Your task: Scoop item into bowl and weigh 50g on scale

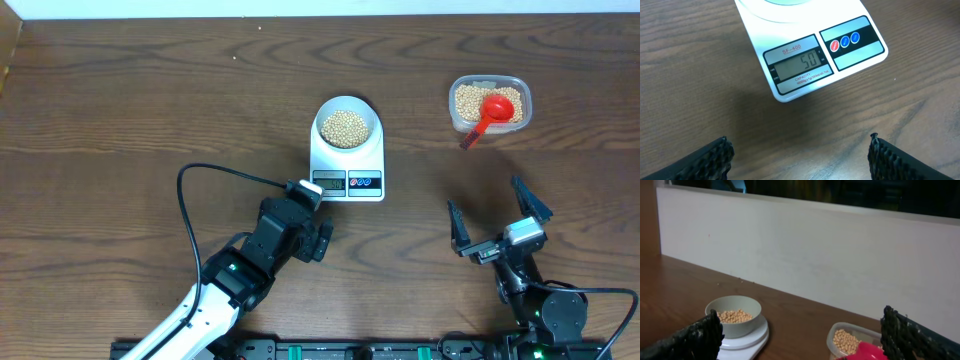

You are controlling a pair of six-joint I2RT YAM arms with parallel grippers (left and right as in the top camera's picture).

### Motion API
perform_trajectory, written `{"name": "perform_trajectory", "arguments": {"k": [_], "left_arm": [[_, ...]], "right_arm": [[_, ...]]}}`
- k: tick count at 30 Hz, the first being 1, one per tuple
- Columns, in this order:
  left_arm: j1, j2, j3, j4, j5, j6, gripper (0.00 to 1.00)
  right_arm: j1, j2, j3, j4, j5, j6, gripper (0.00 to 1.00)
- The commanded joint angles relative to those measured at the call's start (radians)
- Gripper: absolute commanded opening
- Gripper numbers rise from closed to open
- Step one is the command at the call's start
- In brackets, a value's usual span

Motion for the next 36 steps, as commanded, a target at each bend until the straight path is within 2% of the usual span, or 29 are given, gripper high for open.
{"name": "perform_trajectory", "arguments": {"k": [1,8,36], "left_arm": [[-0.001,-0.006,0.021,0.0,-0.02,0.017,0.89],[-0.001,-0.006,0.021,0.0,-0.02,0.017,0.88],[-0.001,-0.006,0.021,0.0,-0.02,0.017,0.89]], "right_arm": [[-0.006,-0.04,-0.002,-0.031,0.011,-0.005,0.99],[-0.02,-0.152,-0.002,-0.146,0.01,-0.002,0.99],[-0.016,-0.151,-0.002,-0.38,0.008,-0.002,0.99]]}}
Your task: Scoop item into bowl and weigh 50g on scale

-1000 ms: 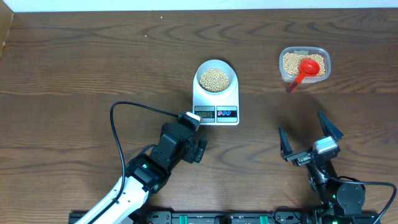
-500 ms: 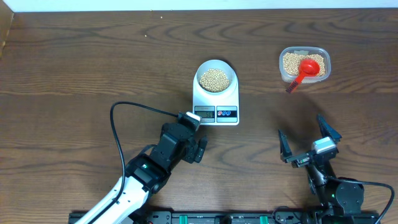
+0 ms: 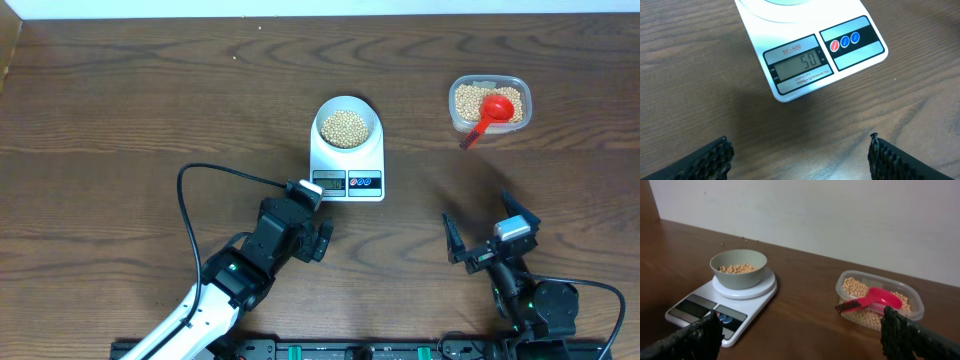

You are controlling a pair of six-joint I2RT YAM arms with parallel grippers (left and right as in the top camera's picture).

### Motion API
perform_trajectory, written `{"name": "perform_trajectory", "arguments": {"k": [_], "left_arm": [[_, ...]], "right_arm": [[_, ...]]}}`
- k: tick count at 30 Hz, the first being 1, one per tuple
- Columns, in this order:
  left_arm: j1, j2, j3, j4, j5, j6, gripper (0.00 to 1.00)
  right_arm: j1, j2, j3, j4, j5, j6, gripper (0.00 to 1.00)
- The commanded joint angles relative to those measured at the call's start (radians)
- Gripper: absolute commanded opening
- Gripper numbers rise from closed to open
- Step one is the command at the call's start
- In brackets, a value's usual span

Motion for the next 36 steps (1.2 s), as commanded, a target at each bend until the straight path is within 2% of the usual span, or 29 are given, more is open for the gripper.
{"name": "perform_trajectory", "arguments": {"k": [1,10,20,36], "left_arm": [[0.0,-0.006,0.021,0.0,-0.02,0.017,0.88],[0.0,-0.006,0.021,0.0,-0.02,0.017,0.88],[0.0,-0.006,0.021,0.0,-0.02,0.017,0.88],[0.0,-0.006,0.021,0.0,-0.02,0.017,0.88]], "right_arm": [[-0.002,-0.007,-0.002,-0.016,0.008,-0.003,0.99],[-0.003,-0.007,-0.002,-0.025,0.039,-0.003,0.99],[-0.004,-0.007,-0.002,-0.039,0.188,-0.003,0.99],[-0.004,-0.007,-0.002,-0.04,0.19,-0.003,0.99]]}}
